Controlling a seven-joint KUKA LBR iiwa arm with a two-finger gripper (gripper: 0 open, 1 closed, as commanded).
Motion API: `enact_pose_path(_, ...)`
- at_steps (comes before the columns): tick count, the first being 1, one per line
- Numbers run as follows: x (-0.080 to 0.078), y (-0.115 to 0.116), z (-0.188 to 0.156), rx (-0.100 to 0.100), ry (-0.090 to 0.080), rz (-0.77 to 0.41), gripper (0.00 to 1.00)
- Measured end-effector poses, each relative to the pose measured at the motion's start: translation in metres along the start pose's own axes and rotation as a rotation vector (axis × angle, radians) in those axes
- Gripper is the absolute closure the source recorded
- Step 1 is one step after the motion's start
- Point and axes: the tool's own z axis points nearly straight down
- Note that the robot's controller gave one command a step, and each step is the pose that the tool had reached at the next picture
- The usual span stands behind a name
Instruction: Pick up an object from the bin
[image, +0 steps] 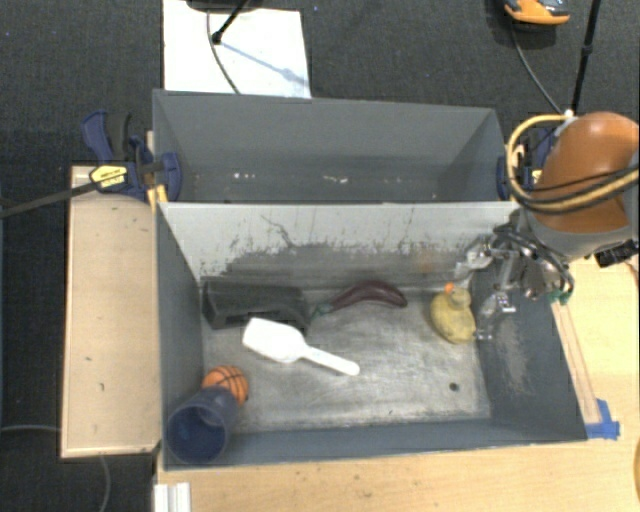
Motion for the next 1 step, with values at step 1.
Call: enact_pose_path(1, -0.0016, -0.024, 0.0801, 0.001, -0.004, 0.062, 1.0)
